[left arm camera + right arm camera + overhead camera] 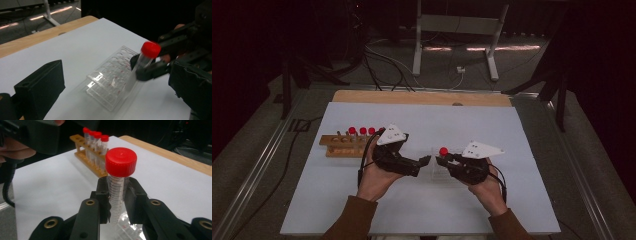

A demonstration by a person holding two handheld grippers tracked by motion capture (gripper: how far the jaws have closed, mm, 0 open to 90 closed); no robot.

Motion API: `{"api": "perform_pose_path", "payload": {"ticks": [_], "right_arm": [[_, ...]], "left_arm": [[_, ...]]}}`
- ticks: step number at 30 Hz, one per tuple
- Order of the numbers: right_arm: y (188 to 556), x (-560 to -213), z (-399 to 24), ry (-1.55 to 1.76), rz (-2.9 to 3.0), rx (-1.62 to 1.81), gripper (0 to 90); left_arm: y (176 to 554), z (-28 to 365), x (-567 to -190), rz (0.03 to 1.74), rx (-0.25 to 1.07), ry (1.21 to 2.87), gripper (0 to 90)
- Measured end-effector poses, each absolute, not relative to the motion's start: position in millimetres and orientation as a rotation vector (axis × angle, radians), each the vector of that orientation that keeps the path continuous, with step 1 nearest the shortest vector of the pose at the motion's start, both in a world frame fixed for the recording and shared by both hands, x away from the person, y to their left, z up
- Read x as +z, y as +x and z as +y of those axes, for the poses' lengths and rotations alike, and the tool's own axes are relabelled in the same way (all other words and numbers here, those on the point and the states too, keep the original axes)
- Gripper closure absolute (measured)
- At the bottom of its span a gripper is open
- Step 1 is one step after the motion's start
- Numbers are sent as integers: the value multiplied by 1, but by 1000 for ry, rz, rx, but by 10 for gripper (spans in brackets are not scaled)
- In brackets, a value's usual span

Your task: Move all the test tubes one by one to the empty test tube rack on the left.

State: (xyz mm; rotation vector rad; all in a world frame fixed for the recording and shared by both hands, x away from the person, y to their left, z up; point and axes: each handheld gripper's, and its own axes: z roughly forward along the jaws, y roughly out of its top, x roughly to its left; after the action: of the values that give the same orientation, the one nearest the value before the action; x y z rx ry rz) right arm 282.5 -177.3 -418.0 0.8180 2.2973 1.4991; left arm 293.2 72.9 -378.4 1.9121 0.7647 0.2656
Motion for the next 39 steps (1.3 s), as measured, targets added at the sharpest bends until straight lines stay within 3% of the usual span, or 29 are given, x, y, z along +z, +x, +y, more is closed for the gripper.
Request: {"api": "perform_pose_path", "payload": {"ticks": [7,16,23,35,39], "right_arm": [[281,-421,-169,803,2340,1509,736],[280,-423,-166,802,2367,1525,737],[280,-423,-166,801,2373,1535,737],[280,-425,-163,787,2389,1527,737],[279,-425,-163,789,2389,1530,737]], "left_arm": [[291,63,-377,743,243,1900,89],[289,53,-379,670,193,1921,383],[287,46,-384,629,191,1967,530],[288,43,-388,622,174,1992,691],[288,43,-388,623,178,1994,704]]}}
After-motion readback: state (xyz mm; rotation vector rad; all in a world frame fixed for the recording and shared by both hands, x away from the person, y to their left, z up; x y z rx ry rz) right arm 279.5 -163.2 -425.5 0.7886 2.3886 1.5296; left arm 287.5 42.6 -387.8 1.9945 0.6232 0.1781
